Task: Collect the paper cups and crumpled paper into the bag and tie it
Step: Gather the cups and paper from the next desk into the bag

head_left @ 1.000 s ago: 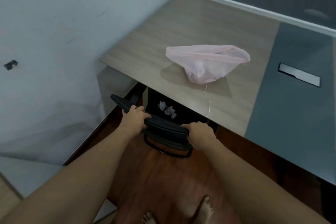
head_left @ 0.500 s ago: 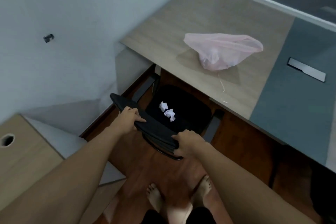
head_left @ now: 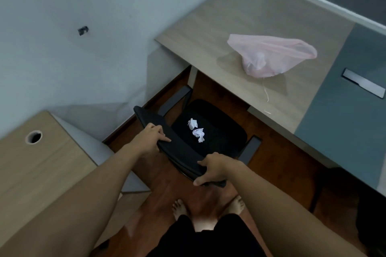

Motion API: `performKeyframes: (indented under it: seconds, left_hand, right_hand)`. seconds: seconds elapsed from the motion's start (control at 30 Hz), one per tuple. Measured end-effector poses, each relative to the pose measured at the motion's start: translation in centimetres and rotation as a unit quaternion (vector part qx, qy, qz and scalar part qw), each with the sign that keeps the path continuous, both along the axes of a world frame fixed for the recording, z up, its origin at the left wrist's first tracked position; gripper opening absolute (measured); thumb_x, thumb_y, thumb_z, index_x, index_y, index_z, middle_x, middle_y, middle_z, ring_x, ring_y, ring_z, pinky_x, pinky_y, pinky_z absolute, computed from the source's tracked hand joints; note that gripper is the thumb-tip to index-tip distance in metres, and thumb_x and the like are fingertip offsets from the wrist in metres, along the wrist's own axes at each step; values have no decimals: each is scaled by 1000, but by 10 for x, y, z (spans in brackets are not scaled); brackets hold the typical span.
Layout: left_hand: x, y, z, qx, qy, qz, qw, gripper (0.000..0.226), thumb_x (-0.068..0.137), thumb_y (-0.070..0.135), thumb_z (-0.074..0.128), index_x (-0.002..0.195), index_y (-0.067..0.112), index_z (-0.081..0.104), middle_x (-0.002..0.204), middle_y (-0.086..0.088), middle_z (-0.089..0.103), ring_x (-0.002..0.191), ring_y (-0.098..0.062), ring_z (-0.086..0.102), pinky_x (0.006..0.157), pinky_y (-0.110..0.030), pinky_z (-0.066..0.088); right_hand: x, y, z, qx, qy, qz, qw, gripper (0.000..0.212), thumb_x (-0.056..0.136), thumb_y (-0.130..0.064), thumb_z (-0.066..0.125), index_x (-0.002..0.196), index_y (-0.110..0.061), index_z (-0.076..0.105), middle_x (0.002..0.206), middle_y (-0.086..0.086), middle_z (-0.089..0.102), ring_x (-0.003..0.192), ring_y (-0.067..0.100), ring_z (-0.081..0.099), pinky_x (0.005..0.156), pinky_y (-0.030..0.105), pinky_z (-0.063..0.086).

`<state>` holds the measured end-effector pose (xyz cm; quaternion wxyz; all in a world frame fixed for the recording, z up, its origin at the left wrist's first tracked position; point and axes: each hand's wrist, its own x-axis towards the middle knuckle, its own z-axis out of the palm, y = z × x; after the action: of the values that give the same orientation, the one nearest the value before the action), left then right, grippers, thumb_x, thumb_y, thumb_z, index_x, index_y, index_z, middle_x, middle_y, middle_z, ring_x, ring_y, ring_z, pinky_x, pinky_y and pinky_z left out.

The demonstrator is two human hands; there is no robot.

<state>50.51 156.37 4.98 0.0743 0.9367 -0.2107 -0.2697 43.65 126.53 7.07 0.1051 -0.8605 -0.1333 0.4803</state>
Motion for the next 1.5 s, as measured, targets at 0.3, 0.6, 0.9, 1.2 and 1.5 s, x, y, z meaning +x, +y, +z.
performKeyframes:
  seconds: [0.3,0.6,0.9,1.2,1.5]
  left_hand:
    - [72,-44,87,148,253,-13,956,73,90,67,74,154,35,58,160,10,53,149,-24,48,126,-42,37]
    - [167,-149,132,-266,202,262,905,29,108,45,60,128,29,74,119,12,80,113,-12,75,103,-37,56]
    - [280,-310,96,-425,210,433,767,28,108,35,57,121,21,78,115,5,83,110,-22,79,103,-41,59]
    - [359,-432,64,-454,267,529,666,35,107,45,58,121,18,73,109,3,80,91,-17,74,96,-42,59]
    - [404,-490,2,-439,240,638,585,35,103,36,65,126,9,70,98,-4,75,69,-18,66,62,-28,55]
  right_hand:
    - [66,-59,47,58,-71,-110,990,55,106,-67,52,138,-29,74,140,-4,72,130,20,65,111,39,52]
    - [233,-189,83,94,-333,-227,910,38,110,-36,58,91,-8,76,86,8,75,84,30,66,75,36,45]
    - [413,-331,99,83,-473,-276,833,21,103,-26,62,108,-12,77,114,15,74,111,39,66,95,44,51]
    - [518,-375,55,19,-338,-205,918,61,96,-52,75,146,-24,56,150,6,57,143,31,47,111,50,43]
    - [541,-355,-10,93,-285,-204,932,23,100,-27,63,116,-15,75,114,13,78,103,36,68,85,39,52]
